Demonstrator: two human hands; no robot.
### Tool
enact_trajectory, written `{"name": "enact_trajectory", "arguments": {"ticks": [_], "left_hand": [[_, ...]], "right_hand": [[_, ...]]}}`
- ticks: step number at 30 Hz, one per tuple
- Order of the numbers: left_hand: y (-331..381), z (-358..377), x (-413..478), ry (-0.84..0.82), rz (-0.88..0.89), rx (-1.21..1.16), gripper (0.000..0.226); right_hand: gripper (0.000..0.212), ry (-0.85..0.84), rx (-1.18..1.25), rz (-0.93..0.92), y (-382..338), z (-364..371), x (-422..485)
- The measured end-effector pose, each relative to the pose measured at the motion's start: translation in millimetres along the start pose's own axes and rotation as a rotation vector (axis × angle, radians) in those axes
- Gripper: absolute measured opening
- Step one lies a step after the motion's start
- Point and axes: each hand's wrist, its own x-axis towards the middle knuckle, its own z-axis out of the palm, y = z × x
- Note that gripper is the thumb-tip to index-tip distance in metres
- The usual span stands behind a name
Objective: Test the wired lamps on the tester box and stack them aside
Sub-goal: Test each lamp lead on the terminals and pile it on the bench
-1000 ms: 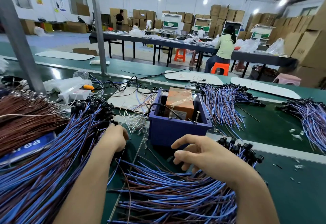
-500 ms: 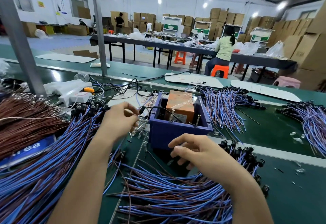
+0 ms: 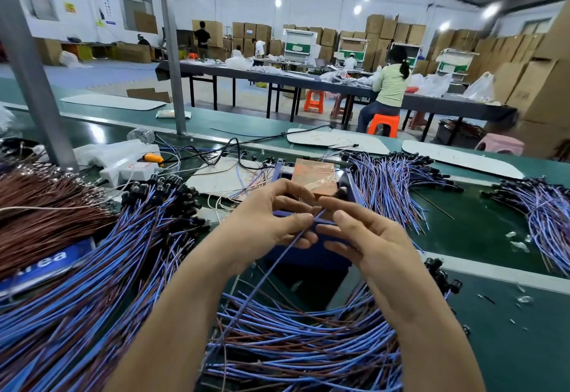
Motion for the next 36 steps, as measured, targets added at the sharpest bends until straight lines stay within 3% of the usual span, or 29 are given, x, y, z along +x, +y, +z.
{"name": "enact_trajectory", "arguments": {"ticks": [4, 7, 11, 15, 20, 25, 30, 36], "left_hand": [[-5, -10, 1, -0.132, -0.007, 0.178, 0.007], [-9, -22, 3, -0.201, -0.034, 0.309, 0.007], [-15, -43, 3, -0.218, -0.103, 0.481, 0.009], [-21, -64, 2, -0.144, -0.18, 0.565, 0.007], [-18, -65, 2, -0.037, -0.145, 0.397, 0.004], [-7, -44, 1, -0.091, -0.1, 0.119, 0.016], [-8, -28, 6, -0.053, -0.099, -0.078, 0.015], [-15, -4, 12, -0.009, -0.063, -0.189, 0.007]], "right_hand": [[0.013, 0.263, 0.374, -0.004, -4, -7, 2], [0.02, 0.472, 0.439, -0.039, -2, -23, 4], [0.03, 0.649, 0.204, -0.051, 11, -55, 6], [0.035, 0.786, -0.243, 0.001, 31, -88, 6], [0.039, 0.707, -0.517, 0.12, 38, -100, 0], [0.013, 0.403, -0.797, 0.306, 32, -84, 2], [0.009, 0.25, -0.774, 0.193, 9, -52, 0], [0.008, 0.047, -0.451, 0.051, -3, -5, -5]]}}
